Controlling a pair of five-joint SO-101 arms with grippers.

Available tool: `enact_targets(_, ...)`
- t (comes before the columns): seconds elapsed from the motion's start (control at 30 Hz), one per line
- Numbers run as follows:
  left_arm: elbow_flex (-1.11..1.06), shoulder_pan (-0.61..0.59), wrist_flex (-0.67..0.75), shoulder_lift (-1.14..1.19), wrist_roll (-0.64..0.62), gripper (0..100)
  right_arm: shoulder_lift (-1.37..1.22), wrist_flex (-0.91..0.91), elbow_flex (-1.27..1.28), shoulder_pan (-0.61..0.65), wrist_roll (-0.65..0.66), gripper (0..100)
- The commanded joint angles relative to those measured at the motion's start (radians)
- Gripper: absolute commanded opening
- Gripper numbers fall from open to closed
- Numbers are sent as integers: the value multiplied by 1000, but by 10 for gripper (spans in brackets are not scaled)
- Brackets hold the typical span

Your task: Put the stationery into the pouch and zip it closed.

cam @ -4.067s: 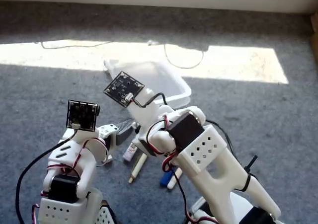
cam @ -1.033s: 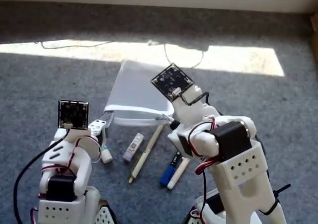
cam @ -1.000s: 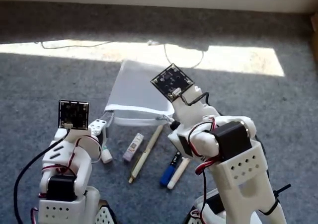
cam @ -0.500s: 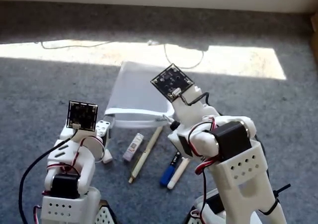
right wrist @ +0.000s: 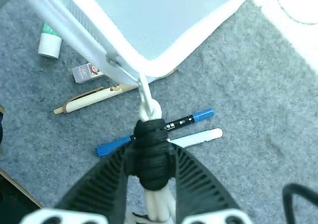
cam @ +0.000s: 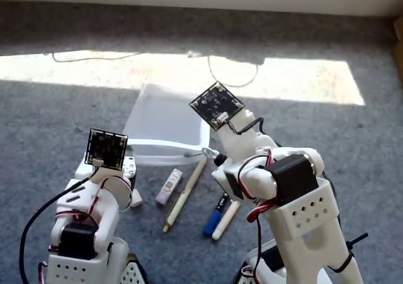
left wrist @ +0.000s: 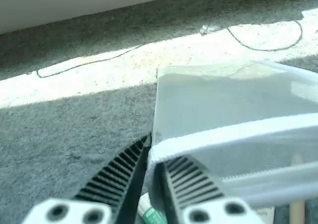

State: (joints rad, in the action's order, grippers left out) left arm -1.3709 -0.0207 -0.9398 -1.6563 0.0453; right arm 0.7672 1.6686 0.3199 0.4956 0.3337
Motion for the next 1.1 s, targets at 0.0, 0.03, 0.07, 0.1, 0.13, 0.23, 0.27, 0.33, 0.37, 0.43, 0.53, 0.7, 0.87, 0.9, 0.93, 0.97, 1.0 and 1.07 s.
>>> enact_targets(0.0, 113, 5, -63, 4, 8, 6, 35, -1, -7, 7, 5, 5)
enact_targets(0.03, 125, 5, -75, 4, 8, 6, 35, -1, -7, 7, 5, 5)
enact_targets(0.07, 136, 5, -86, 4, 8, 6, 35, -1, -7, 7, 5, 9)
enact_targets(0.1, 150, 5, -100, 4, 8, 6, 35, -1, -7, 5, 5, 10)
enact_targets(0.13, 162, 5, -114, 4, 8, 6, 35, -1, -7, 2, 3, 12)
enact_targets(0.23, 203, 5, -155, 4, 8, 6, 35, -1, -7, 1, -31, 66)
enact_targets(0.27, 216, 5, -166, 4, 8, 6, 35, -1, -7, 1, -48, 95)
enact_targets(0.33, 229, 4, -175, 4, 8, 6, 35, -1, -7, 1, -61, 149)
enact_targets(0.37, 232, 1, -176, 4, 8, 6, 35, -1, -7, -1, -63, 170)
enact_targets(0.43, 240, -1, -181, 5, 8, 6, 35, -1, -10, -1, -64, 191)
enact_targets(0.53, 243, -1, -175, 51, 8, 6, 35, 1, -15, -1, -64, 192)
enact_targets(0.7, 323, -2, -173, 220, 6, 6, 35, 7, -15, -4, -66, 192)
enact_targets(0.87, 432, -4, -186, 343, 3, 6, 30, -1, -15, -136, -66, 192)
enact_targets(0.9, 453, -10, -195, 360, 3, 6, 30, -1, -16, -170, -72, 192)
enact_targets(0.93, 476, -19, -206, 378, -3, 6, 30, -1, -16, -196, -94, 192)
enact_targets(0.97, 503, -27, -216, 394, -18, 6, 27, -1, -16, -216, -124, 192)
enact_targets(1.0, 529, -33, -226, 409, -29, 6, 25, -1, -16, -231, -152, 192)
enact_targets(1.07, 581, -45, -249, 438, -38, 6, 24, -2, -12, -246, -203, 192)
